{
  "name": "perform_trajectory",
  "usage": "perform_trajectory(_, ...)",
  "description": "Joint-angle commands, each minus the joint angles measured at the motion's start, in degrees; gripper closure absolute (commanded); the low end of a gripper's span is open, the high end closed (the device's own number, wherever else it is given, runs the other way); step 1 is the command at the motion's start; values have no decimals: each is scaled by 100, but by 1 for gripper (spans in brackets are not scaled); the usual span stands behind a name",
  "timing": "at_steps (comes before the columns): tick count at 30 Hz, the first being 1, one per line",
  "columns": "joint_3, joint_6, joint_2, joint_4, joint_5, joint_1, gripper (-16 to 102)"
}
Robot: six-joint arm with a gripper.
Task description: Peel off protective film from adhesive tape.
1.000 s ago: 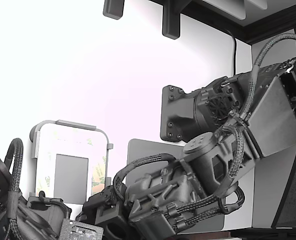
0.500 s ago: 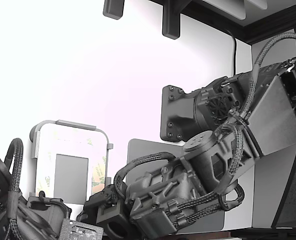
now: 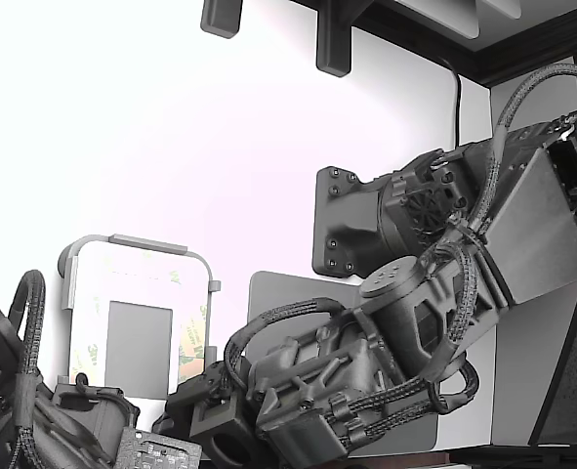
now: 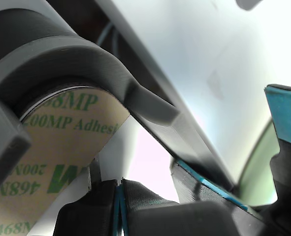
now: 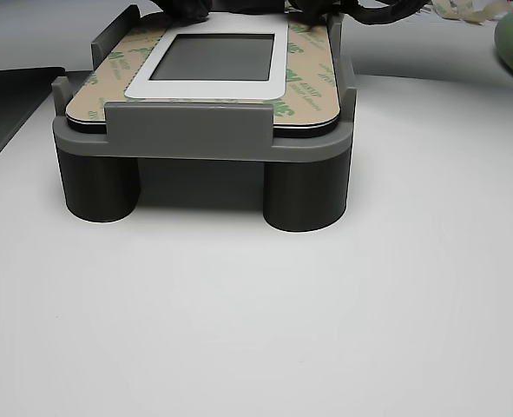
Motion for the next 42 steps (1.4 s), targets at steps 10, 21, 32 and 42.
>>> perform_trajectory(10,-229,44,158,79,35,9,97)
perform_trajectory(21,-246,79,220,176,105,70,97)
perform_trajectory(32,-229,62,237,211,141,79,97)
perform_trajectory(42,-211,18,281,272,185,79,97)
